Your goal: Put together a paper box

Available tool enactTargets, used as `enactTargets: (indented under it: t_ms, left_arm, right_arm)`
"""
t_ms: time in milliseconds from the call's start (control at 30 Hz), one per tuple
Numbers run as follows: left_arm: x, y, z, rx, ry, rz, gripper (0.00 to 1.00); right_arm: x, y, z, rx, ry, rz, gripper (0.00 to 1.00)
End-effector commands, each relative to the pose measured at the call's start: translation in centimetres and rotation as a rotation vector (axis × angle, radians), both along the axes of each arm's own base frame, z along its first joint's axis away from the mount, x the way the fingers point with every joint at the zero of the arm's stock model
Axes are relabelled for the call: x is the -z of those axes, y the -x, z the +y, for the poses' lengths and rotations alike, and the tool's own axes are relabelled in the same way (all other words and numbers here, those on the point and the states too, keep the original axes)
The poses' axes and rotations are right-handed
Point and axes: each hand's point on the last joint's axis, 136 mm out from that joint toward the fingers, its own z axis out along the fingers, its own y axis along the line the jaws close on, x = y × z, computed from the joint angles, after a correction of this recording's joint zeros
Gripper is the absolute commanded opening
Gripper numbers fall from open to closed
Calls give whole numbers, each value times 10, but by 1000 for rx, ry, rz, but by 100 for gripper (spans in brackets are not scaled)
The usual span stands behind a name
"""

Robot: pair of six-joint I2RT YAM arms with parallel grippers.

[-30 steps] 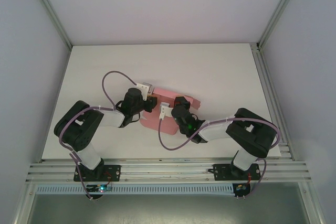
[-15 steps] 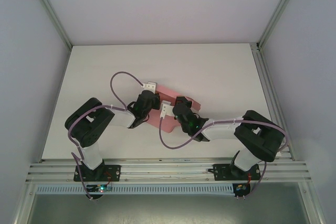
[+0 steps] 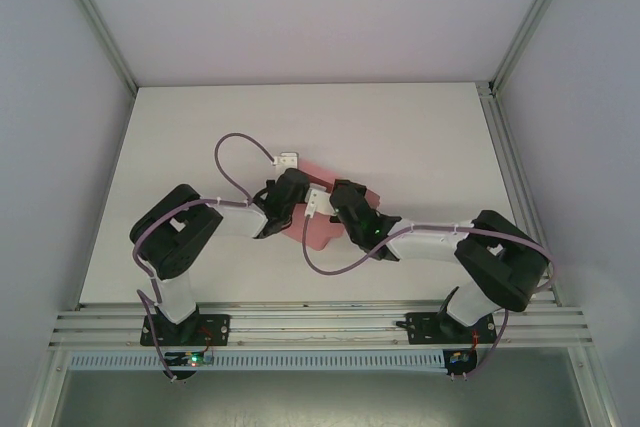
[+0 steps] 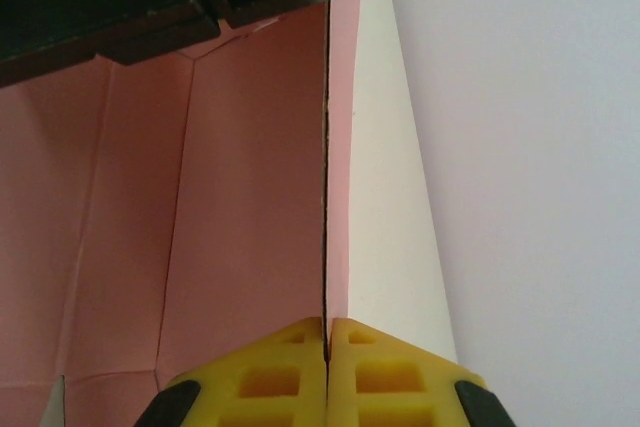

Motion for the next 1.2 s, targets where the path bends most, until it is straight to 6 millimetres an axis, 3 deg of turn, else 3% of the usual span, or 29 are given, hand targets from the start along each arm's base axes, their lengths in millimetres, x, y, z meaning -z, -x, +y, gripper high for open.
enactTargets:
  t_ms: [0, 67, 133, 200, 233, 267, 400, 500, 633, 733, 900, 1033, 1167]
  left_arm:
    - [8, -9, 69, -231, -126, -38, 0]
    - [0, -9, 54, -145, -73, -68, 0]
    - [-13, -7, 40, -45, -46, -104, 0]
    - [-29, -2, 27, 50, -15, -149, 0]
    - [-39, 0, 23, 81, 2, -175, 0]
    - [-46, 2, 22, 97, 9, -191, 0]
    - [-75, 9, 24, 115, 21, -223, 0]
    - [-93, 17, 27, 129, 37, -246, 0]
    - [-113, 27, 32, 135, 56, -272, 0]
    - [-120, 31, 32, 145, 64, -257, 0]
    - [-126, 39, 31, 162, 91, -238, 0]
    - [-132, 42, 34, 149, 121, -243, 0]
    - [-133, 43, 37, 130, 135, -234, 0]
  right_arm:
    - [35, 14, -33, 79, 73, 138, 0]
    - [21, 6, -33, 108, 3, 121, 12]
    - [1, 0, -32, 128, -81, 100, 37]
    - [-24, -2, -31, 125, -179, 89, 53]
    - [-39, -1, -30, 120, -238, 75, 81]
    - [-53, 2, -30, 108, -291, 67, 98]
    - [-103, 28, -30, 12, -485, 43, 98]
    - [-145, 40, -44, 7, -660, -12, 98]
    - [-195, 38, -72, 91, -838, -77, 98]
    - [-214, 31, -82, 130, -924, -73, 98]
    - [-213, 10, -75, 153, -878, -7, 98]
    - [-193, -8, -62, 172, -776, 61, 98]
    - [-173, -8, -43, 103, -747, 139, 98]
